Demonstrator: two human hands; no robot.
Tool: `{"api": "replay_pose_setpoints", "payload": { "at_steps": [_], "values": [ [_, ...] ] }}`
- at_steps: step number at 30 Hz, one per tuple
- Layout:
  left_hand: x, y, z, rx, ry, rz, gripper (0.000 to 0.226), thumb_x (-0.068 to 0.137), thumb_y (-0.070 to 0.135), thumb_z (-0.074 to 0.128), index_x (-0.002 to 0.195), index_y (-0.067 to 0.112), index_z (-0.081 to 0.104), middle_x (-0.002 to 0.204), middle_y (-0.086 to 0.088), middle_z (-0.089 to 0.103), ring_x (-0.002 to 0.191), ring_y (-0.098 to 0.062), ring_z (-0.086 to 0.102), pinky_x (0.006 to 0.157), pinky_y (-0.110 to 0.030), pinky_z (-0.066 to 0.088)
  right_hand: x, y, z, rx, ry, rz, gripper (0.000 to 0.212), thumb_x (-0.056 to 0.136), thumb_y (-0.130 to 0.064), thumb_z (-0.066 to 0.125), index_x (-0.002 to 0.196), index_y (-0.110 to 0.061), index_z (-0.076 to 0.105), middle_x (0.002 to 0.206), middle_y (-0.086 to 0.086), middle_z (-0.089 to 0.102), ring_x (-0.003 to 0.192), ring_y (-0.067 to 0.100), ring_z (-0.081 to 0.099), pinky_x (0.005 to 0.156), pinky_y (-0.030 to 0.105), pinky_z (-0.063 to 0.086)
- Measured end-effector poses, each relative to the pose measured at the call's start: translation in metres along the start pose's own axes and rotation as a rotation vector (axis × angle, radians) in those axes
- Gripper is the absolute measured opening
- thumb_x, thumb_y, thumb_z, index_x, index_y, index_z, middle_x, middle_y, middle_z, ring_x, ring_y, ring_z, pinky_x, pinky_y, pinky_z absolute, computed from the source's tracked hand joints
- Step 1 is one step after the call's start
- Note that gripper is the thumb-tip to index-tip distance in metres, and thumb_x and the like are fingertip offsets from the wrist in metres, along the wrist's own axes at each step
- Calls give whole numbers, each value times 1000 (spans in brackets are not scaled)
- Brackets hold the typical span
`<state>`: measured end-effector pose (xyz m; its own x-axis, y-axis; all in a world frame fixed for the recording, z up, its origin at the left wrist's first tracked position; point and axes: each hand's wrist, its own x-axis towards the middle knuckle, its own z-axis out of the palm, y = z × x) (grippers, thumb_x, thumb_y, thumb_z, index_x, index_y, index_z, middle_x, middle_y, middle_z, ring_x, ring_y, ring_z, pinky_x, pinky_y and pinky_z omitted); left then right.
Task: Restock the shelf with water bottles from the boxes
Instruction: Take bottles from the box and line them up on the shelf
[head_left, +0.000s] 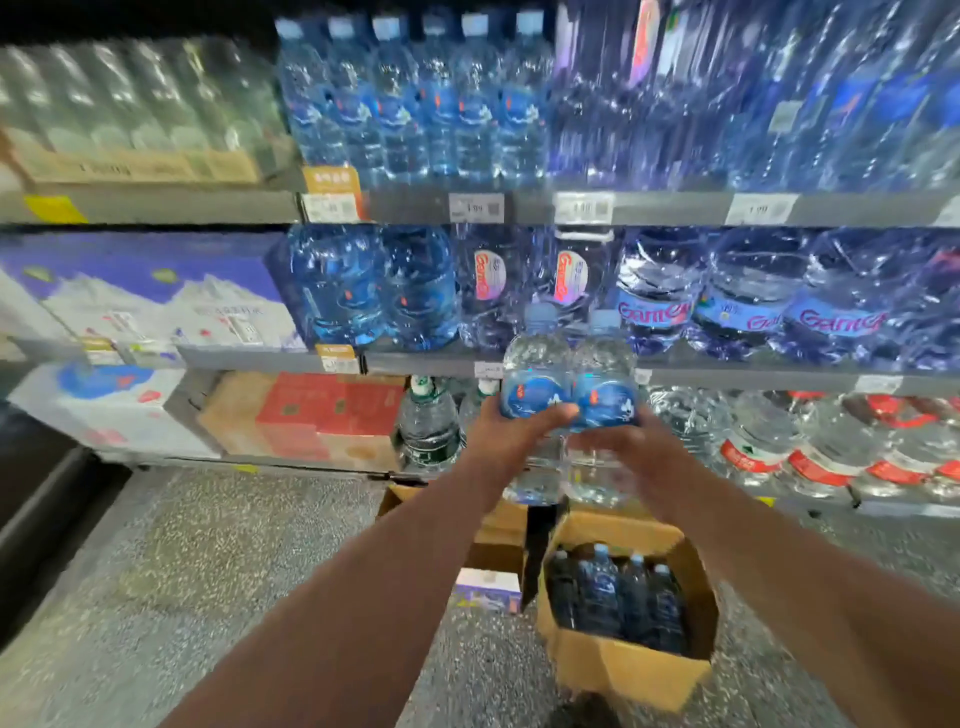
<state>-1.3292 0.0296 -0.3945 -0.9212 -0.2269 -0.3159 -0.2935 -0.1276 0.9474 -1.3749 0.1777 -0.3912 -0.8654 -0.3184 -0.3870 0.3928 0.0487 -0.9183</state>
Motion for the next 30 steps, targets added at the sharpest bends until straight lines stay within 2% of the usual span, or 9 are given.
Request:
{"api": "replay_pose_setpoints", "payload": {
  "at_steps": [4,7,11,14,17,20,23,26,30],
  "values": [
    [-39,79,-30,-12,35,182,78,50,39,86,117,7,62,110,-8,70,101,-23,67,89,-39,53,-42,-69,43,-21,1,-139,51,68,1,79,107,-19,54,95,-2,69,86,12,64,65,27,47],
    [-69,133,-51,-22,38,272,45,73,22,81,112,11,62,105,-3,69,95,-20,66,70,-21,51,-68,-117,71,-15,16,-217,69,61,-2,84,119,-17,50,108,4,68,96,19,64,75,32,48],
    [-99,192,-73,16,31,406,43,74,22,80,111,8,66,106,-8,71,100,-24,67,84,-33,54,-102,-174,101,-40,25,-345,73,54,-10,88,118,-16,53,107,6,69,100,24,65,84,37,51],
    [-121,228,-83,-8,33,481,28,79,12,75,106,6,66,97,-8,71,85,-20,68,73,-25,57,-121,-208,117,-53,22,-417,69,54,-7,87,114,-17,54,105,8,70,98,27,67,90,43,52],
    [-134,254,-92,-20,72,513,53,69,28,84,112,6,64,103,-9,72,92,-26,69,81,-37,57,-140,-236,133,-63,1,-473,83,43,-15,90,117,-17,52,104,7,71,97,27,68,92,47,52],
    [-144,274,-100,-25,78,537,71,55,42,87,114,10,63,106,-6,72,96,-21,69,86,-40,55,-153,-256,143,-70,-2,-523,68,57,-1,86,112,-15,49,101,3,68,92,24,67,88,41,53],
    [-149,288,-107,-22,66,574,35,76,17,78,106,3,68,95,-9,73,82,-16,71,69,-24,57,-157,-270,151,-90,-10,-539,65,60,1,85,111,-13,48,101,4,68,95,23,66,91,40,51],
    [-149,300,-112,-8,61,597,36,76,18,78,107,3,67,99,-12,73,88,-23,70,62,-18,55,-150,-281,156,-102,-9,-546,67,58,-1,86,115,-15,54,105,6,70,97,24,67,93,42,51],
    [-137,314,-115,4,54,582,26,82,13,72,105,1,68,96,-10,73,71,-7,70,51,-10,48,-132,-294,158,-115,4,-561,60,58,-3,86,104,-26,57,108,5,70,103,26,65,98,46,47]
  ]
}}
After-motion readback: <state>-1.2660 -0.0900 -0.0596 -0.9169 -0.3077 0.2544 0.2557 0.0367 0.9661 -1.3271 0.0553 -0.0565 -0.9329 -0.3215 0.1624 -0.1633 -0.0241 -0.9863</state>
